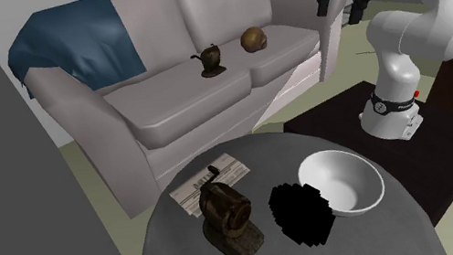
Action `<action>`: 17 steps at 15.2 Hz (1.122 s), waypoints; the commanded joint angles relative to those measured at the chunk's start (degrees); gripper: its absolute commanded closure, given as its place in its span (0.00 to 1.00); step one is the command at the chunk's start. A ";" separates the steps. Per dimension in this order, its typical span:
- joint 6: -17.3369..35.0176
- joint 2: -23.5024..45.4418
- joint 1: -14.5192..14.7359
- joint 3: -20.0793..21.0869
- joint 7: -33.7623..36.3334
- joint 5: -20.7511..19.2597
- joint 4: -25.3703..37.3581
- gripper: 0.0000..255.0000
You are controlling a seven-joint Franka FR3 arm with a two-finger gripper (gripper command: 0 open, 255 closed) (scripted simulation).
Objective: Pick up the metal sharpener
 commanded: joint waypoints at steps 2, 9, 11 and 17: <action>1.58 1.63 0.12 -0.46 -1.11 -0.37 -0.15 0.00; 11.99 14.56 1.01 -3.39 -8.61 -2.28 1.07 0.00; 14.64 18.63 1.27 -4.09 -10.69 -2.58 2.13 0.00; 21.42 31.46 1.97 -5.74 -16.80 -2.81 7.15 0.00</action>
